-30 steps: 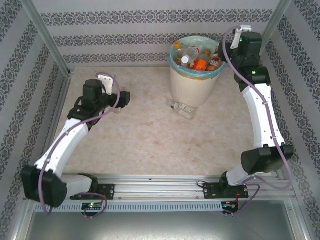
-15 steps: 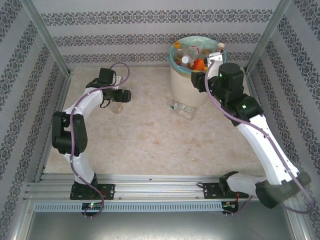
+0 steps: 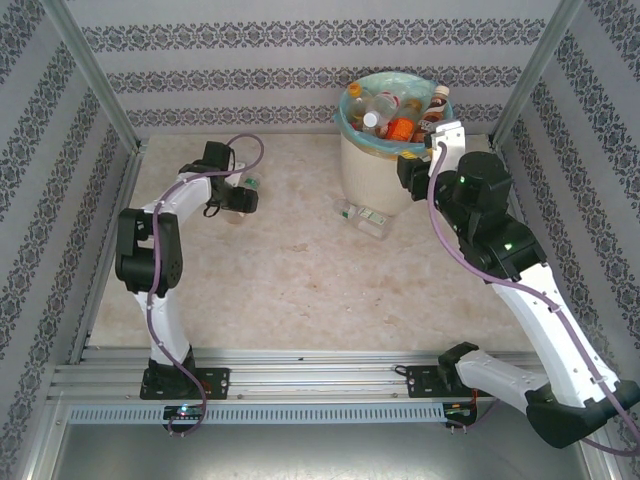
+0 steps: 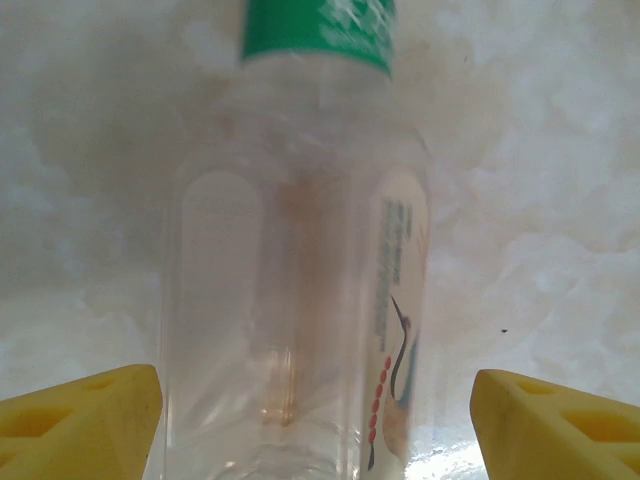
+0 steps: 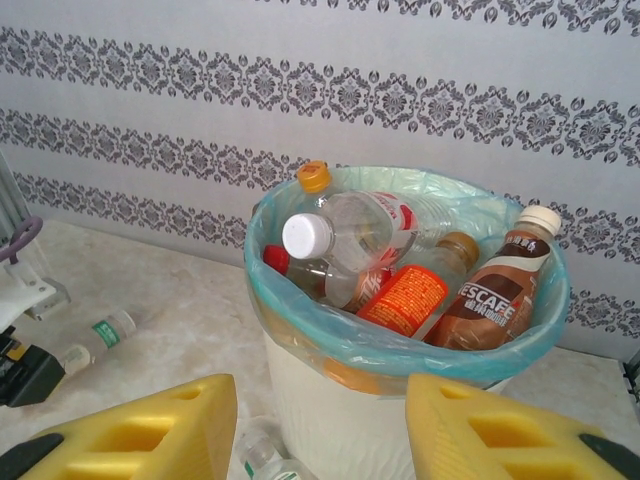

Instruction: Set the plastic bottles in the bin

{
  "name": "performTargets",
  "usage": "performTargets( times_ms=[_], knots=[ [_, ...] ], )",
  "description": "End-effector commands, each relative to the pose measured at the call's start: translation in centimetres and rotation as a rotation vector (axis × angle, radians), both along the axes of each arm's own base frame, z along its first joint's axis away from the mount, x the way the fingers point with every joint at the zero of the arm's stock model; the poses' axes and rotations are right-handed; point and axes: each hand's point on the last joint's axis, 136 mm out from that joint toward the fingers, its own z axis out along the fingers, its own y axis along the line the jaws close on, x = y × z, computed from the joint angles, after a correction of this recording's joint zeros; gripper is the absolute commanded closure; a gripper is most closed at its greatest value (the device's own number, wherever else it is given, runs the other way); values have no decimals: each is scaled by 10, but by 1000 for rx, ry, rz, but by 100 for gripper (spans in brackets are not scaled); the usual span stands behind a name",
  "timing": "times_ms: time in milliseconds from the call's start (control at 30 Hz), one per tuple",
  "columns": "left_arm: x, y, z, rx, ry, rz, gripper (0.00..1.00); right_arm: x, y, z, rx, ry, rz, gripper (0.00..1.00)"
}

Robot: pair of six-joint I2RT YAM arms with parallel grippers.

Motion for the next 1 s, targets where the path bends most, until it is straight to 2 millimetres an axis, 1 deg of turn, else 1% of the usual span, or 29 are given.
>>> performTargets(
  times_ms=[0,200,300,400,467,567,667,767,800,867,967],
  knots=[
    [-12,7,-20,40,84,-15,18,3,6,-2,-12,-1,9,51],
    [-6,13,-25,77,82,-2,18,6,7,-6,-27,11,10,50],
    [-1,15,-26,87,82,6,20,7,9,-7,-29,19,13,50],
    [4,15,-24,92,77,12,26,7,10,-8,-25,25,19,50],
    [6,15,-22,88,75,17,33,7,11,-7,-19,26,24,50],
    [4,13,-18,72,75,12,42,4,12,-6,-12,25,30,50],
    [-2,13,-9,70,63,14,46,2,13,-5,-4,23,35,50],
    [-9,10,13,42,16,23,46,-1,18,-1,8,15,50,50],
    [-12,10,26,29,-14,29,46,-2,20,1,15,12,58,50],
    [-18,6,54,-4,-78,35,46,-4,25,4,27,10,76,50],
    [-35,-1,111,-75,-217,24,47,-8,31,16,54,-15,111,50]
  ],
)
